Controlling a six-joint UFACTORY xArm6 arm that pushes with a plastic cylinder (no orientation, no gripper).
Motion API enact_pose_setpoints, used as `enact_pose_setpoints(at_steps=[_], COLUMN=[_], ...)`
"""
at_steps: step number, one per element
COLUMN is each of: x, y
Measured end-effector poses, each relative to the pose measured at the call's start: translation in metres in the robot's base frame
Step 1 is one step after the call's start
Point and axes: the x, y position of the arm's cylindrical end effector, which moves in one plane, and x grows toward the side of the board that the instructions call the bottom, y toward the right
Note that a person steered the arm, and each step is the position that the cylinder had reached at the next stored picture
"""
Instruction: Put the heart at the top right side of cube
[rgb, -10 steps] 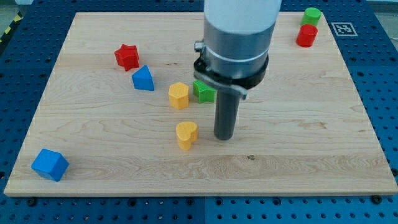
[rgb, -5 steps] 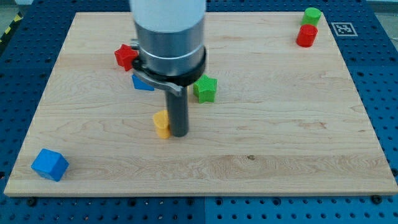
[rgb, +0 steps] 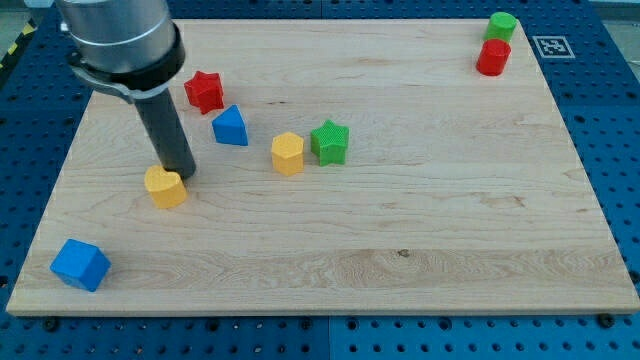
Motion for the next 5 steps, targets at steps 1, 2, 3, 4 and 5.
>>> enact_pose_setpoints(at_steps=[1,2,3,4,5], x=[0.0,0.008,0.019,0.026,0.034], y=[-0.004,-0.004,-0.004,-0.007,-0.023])
